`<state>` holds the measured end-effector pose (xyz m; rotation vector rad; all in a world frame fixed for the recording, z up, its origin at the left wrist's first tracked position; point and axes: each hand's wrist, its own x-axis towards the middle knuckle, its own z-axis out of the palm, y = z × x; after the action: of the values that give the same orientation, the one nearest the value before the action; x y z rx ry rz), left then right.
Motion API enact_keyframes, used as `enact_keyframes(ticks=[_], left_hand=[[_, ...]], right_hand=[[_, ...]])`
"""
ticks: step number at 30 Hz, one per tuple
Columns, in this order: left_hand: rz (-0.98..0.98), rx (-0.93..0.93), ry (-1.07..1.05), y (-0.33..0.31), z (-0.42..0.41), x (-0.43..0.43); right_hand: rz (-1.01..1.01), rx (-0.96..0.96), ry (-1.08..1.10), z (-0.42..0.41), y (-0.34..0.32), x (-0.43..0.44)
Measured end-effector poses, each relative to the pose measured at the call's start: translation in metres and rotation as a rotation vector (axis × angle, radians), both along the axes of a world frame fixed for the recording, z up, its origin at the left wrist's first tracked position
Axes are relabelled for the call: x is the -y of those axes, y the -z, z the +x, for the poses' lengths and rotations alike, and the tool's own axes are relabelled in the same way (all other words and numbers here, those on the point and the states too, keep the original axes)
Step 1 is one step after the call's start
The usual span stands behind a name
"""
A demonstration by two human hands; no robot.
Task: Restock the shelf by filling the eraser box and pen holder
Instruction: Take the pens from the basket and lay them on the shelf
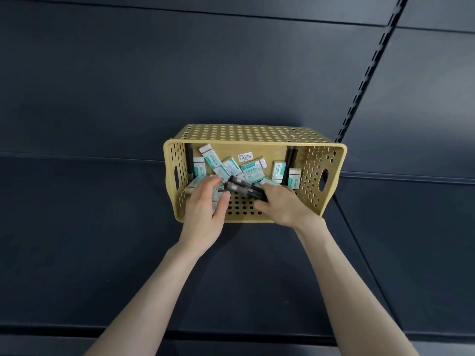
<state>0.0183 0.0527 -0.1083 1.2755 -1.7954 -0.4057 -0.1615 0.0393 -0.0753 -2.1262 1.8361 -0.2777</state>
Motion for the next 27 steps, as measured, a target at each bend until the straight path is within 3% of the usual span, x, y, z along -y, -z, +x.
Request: enact_keyframes(ticks=[4,7,10,14,18,22,27], left_hand=[[0.104,-0.255,0.101,-0.016,-0.008,-0.008],[0.25,-0.444,0.317,-0.038,-0.02,-0.014],[0.328,-0.54,0.503,-0.062,-0.024,-0.019],[0.336,-0.478,0.567,-0.068,-0.024,-0.019],[0.37,-0.403,0.523,-0.056,-0.023,-0.021],[0.419,-0.436,0.519,-0.047,-0.023,-0.018],[0.418,-0.464,0.389,-0.031,-0.041,-0.002]], right_hand=[[0.153,0.582,-0.041,-0.004,-0.017,-0.02],[0.204,0.806,-0.16,0.002,-0.023,-0.037],[0.163,0.913,-0.216,0.01,-0.022,-0.051],[0.122,0.97,-0.202,0.011,-0.015,-0.057],[0.127,0.958,-0.16,0.011,-0.005,-0.06],[0.143,1.129,-0.052,0.001,-0.005,-0.064],[-0.077,1.224,0.167,-0.02,-0.003,-0.081]])
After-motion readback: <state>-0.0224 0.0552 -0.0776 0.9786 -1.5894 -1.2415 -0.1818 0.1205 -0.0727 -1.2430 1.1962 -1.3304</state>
